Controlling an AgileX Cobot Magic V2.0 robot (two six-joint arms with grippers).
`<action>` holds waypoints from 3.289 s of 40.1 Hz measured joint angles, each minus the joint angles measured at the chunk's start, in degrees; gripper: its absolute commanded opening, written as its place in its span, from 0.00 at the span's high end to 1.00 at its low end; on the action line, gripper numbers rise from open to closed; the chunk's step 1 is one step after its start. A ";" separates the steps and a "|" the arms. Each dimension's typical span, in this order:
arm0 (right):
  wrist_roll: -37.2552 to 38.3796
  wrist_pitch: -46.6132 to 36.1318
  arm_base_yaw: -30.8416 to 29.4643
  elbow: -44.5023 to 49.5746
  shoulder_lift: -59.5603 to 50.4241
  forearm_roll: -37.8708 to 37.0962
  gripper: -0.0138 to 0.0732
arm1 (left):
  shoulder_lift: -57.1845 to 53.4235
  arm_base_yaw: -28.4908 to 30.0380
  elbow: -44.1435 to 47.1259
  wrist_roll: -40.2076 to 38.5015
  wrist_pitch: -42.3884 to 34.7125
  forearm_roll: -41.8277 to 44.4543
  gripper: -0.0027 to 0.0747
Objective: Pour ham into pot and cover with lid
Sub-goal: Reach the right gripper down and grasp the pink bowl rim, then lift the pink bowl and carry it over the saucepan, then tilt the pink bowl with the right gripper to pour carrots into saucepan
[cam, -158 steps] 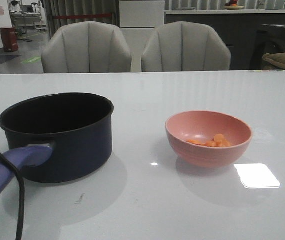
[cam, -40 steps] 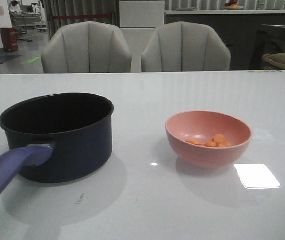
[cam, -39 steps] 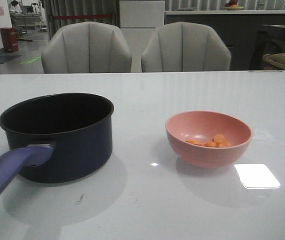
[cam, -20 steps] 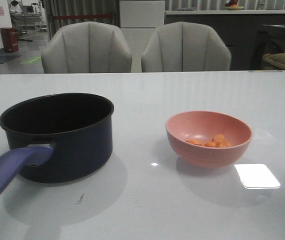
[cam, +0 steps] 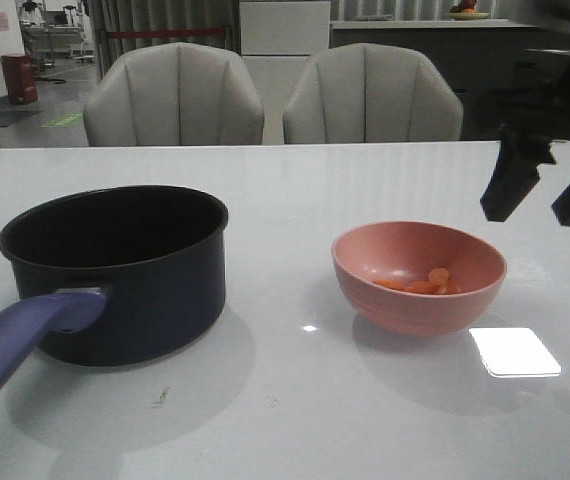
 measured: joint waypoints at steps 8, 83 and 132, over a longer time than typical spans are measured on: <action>-0.10 0.10 0.00 -3.52 8.95 0.12 0.28 | 0.00 0.00 0.00 0.00 0.00 0.00 0.16; -6.67 -49.58 25.62 -20.29 21.52 -12.44 0.68 | 0.00 0.00 0.00 0.00 0.09 0.00 0.16; -69.49 -94.47 33.44 -17.42 37.19 2.57 0.69 | 0.00 0.00 0.00 0.00 0.09 0.00 0.16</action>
